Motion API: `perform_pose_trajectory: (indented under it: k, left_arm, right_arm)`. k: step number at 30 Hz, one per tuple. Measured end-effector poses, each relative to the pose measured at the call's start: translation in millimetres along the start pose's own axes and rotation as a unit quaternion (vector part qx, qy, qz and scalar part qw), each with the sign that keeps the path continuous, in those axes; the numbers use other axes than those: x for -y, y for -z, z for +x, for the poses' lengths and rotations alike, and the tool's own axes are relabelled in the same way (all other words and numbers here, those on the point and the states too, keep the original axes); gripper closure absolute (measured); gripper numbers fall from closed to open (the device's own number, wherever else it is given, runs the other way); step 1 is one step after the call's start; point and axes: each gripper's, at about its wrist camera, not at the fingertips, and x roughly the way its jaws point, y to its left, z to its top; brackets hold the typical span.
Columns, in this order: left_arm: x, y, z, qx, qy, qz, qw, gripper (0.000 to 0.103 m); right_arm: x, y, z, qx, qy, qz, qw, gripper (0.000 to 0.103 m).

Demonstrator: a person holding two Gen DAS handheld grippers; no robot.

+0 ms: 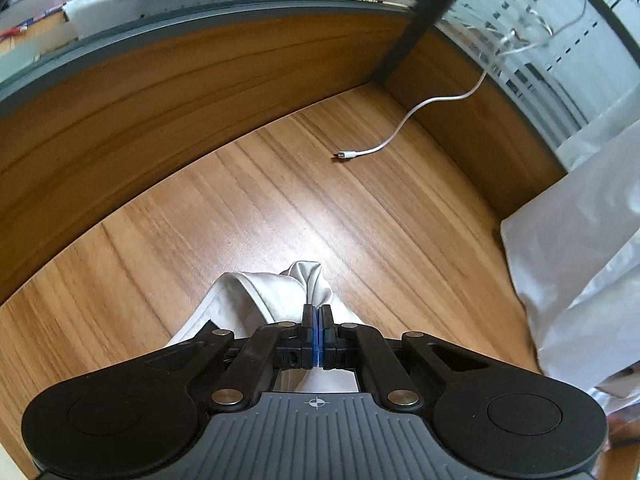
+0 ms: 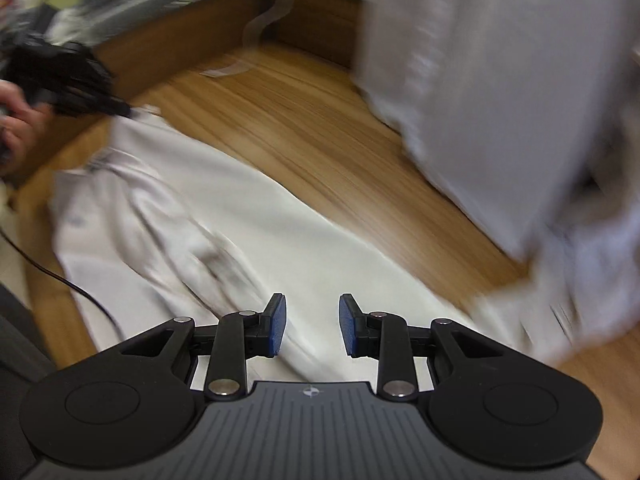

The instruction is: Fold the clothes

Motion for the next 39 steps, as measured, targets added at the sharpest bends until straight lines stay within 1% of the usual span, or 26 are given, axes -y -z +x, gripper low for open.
perform_pose_trajectory:
  k: [3, 5, 7, 11, 13, 15, 18, 19, 21, 24, 26, 27, 30, 33, 34, 36, 37, 39]
  left_arm:
    - [-2.7, -1.2, -1.1, -0.005, 0.016, 0.017, 0.9997, 0.100]
    - [-4.2, -2.0, -1.7, -0.008, 0.025, 0.031, 0.9992, 0.100]
    - [-5.8, -3.0, -1.6, -0.012, 0.034, 0.043, 0.9984, 0.100]
    - [-8.9, -6.1, 0.1, -0.021, 0.049, 0.056, 0.9970, 0.100]
    - [-8.9, -7.3, 0.0, -0.019, 0.054, 0.072, 0.9958, 0.100]
    - [-9.9, -8.8, -0.1, -0.014, 0.060, 0.084, 0.9946, 0.100]
    - [-12.8, -10.3, -0.1, -0.010, 0.065, 0.090, 0.9938, 0.100]
    - [-13.7, -10.4, -0.1, -0.009, 0.065, 0.092, 0.9936, 0.100]
    - [-15.2, -9.4, 0.2, -0.006, 0.062, 0.095, 0.9935, 0.100]
    - [-16.4, -6.8, 0.6, -0.004, 0.064, 0.103, 0.9926, 0.100]
    - [-16.0, -5.3, 0.9, -0.003, 0.066, 0.111, 0.9916, 0.100]
    - [-15.6, -5.4, 1.0, -0.002, 0.069, 0.114, 0.9911, 0.100]
    - [-15.7, -6.7, 1.2, 0.002, 0.081, 0.116, 0.9899, 0.100]
    - [-17.2, -7.5, 1.7, 0.002, 0.096, 0.109, 0.9894, 0.100]
    - [-17.4, -7.2, 1.6, 0.002, 0.100, 0.108, 0.9892, 0.100]
    - [-17.1, -6.5, 0.1, 0.003, 0.110, 0.108, 0.9881, 0.100]
    - [-16.9, -6.1, -0.8, 0.004, 0.114, 0.109, 0.9875, 0.100]
    - [-16.7, -5.9, -3.0, 0.007, 0.124, 0.109, 0.9863, 0.100]
  right_arm:
    - [-25.3, -40.8, 24.0, 0.007, -0.042, -0.052, 0.998, 0.070]
    - [-42.8, -69.6, 43.3, 0.011, -0.066, -0.088, 0.994, 0.070]
    - [-59.3, -98.5, 65.7, 0.009, -0.098, -0.122, 0.988, 0.070]
    - [-93.2, -151.3, 107.0, 0.010, -0.152, -0.187, 0.970, 0.070]
    - [-105.4, -172.5, 126.7, 0.010, -0.165, -0.212, 0.963, 0.070]
    - [-113.3, -186.3, 143.2, 0.004, -0.181, -0.228, 0.957, 0.070]
    - [-119.0, -205.5, 169.1, -0.021, -0.216, -0.238, 0.947, 0.067]
    - [-119.1, -210.1, 175.2, -0.026, -0.224, -0.242, 0.944, 0.065]
    - [-119.4, -219.1, 187.5, -0.037, -0.240, -0.248, 0.938, 0.065]
    - [-113.3, -236.5, 200.6, -0.057, -0.266, -0.224, 0.936, 0.065]
    - [-107.0, -249.3, 208.3, -0.074, -0.263, -0.189, 0.943, 0.067]
    - [-103.9, -255.7, 212.1, -0.082, -0.261, -0.172, 0.946, 0.071]
    - [-93.9, -269.2, 219.7, -0.112, -0.265, -0.098, 0.953, 0.072]
    - [-83.6, -275.5, 225.9, -0.144, -0.271, -0.023, 0.951, 0.072]
    - [-79.0, -276.7, 229.0, -0.153, -0.275, 0.008, 0.949, 0.072]
    - [-71.4, -270.7, 235.9, -0.177, -0.285, 0.076, 0.939, 0.072]
    - [-66.5, -267.3, 240.0, -0.190, -0.293, 0.113, 0.930, 0.072]
    - [-58.1, -258.4, 247.8, -0.213, -0.308, 0.182, 0.909, 0.072]
